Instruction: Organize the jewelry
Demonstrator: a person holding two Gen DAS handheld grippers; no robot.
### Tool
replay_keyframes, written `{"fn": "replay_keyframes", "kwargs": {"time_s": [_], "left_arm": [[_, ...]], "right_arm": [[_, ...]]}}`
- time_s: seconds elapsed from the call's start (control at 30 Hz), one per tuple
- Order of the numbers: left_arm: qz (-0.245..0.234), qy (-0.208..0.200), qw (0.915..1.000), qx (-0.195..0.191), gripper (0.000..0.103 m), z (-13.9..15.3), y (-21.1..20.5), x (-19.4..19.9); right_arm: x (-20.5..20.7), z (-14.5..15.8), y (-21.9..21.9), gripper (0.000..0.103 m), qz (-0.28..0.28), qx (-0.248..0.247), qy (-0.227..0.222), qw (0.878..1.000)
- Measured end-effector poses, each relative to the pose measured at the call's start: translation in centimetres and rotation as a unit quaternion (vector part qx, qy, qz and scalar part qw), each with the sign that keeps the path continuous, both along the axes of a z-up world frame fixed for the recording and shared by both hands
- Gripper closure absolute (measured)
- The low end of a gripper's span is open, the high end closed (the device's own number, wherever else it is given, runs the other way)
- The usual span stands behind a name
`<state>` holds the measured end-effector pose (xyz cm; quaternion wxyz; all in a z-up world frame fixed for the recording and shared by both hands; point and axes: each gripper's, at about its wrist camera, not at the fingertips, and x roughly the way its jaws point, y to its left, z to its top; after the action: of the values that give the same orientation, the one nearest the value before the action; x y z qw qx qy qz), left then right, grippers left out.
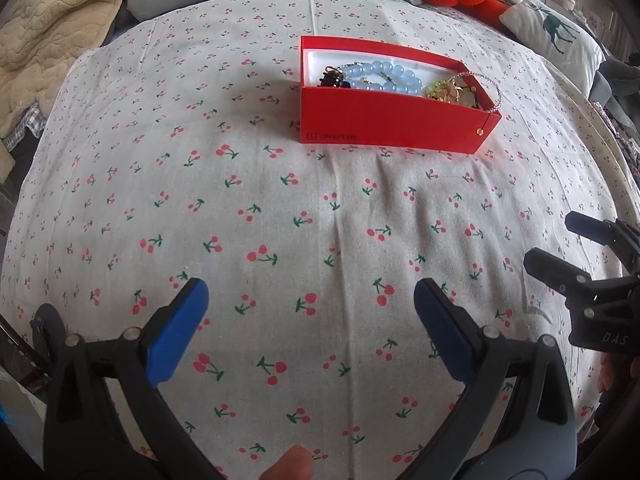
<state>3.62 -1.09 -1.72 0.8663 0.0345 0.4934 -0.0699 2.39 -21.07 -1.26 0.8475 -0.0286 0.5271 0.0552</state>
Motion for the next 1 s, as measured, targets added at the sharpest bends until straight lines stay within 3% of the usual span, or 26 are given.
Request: {"fn": "replay_keyframes", "kwargs": {"time_s": [0.53,1.0], "left_arm": [[0.038,-0.014,0.9992,0.002,0.001,-0.5,1.5,-0.5],[0.035,-0.024,0.999,0.015,0.001,-0.4,0.8,-0.8]], "right_arm": [[-0.4,-1.1,1.0,0.008,-0.028,-0.016,-0.013,0.999],[-0.6,-1.3,1.5,0.008,-0.035,-0.021,-0.016,0.999]]}}
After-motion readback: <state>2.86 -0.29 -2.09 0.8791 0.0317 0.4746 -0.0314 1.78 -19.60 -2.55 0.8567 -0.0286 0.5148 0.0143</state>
